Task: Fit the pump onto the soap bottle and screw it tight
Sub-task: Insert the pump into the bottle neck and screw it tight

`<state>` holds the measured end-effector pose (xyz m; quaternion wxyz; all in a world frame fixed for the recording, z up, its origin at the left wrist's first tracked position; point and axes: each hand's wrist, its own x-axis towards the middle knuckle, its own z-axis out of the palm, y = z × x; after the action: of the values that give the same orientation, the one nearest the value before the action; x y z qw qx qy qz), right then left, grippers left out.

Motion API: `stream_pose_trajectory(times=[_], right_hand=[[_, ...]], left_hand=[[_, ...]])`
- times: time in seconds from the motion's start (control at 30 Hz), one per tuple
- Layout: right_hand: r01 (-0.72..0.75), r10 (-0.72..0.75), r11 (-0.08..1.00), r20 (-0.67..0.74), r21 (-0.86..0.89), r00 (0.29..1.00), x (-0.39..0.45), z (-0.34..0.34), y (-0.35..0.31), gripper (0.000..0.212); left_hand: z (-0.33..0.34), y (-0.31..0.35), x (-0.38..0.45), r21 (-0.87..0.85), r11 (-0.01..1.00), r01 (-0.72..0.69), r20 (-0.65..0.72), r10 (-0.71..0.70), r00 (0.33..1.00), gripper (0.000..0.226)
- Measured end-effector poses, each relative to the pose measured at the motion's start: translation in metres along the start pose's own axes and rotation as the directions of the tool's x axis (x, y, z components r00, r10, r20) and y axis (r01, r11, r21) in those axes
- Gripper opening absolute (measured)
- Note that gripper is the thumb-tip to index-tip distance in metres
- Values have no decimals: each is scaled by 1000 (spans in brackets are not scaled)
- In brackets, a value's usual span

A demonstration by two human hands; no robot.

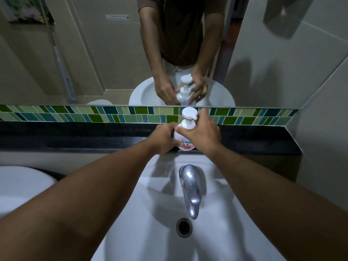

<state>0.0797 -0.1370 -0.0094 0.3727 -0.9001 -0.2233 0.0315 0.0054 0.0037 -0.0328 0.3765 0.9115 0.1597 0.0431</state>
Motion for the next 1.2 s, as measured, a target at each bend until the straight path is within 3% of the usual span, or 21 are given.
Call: stream_pose_trajectory(times=[0.13,0.3,0.4,0.77,0.97,1.2], right_hand=[[46,-47,997,22,55,999,-3,-1,4,78],[131,-178,979,346,153,921,7,-28,26,62],[183,-206,979,407,95,890,15,-30,31,54],[203,-171,973,244,-113,955,0,-14,22,47],[51,-38,980,75,-190,996,-19,-3,4,55],[-67,66,991,-12,-119,998,-27,5,-4,58]], left_hand=[[0,-1,0,-21,1000,-2,4,2,1000,44],[0,1,0,-15,1000,5,6,-5,1000,55],[0,2,-1,-14,1000,12,1,-12,1000,57],[5,0,-4,-28,1000,9,-32,-10,999,55],[8,-4,-2,-17,1000,-12,-54,11,998,55],[9,-5,-2,2,999,-32,-58,32,998,55]])
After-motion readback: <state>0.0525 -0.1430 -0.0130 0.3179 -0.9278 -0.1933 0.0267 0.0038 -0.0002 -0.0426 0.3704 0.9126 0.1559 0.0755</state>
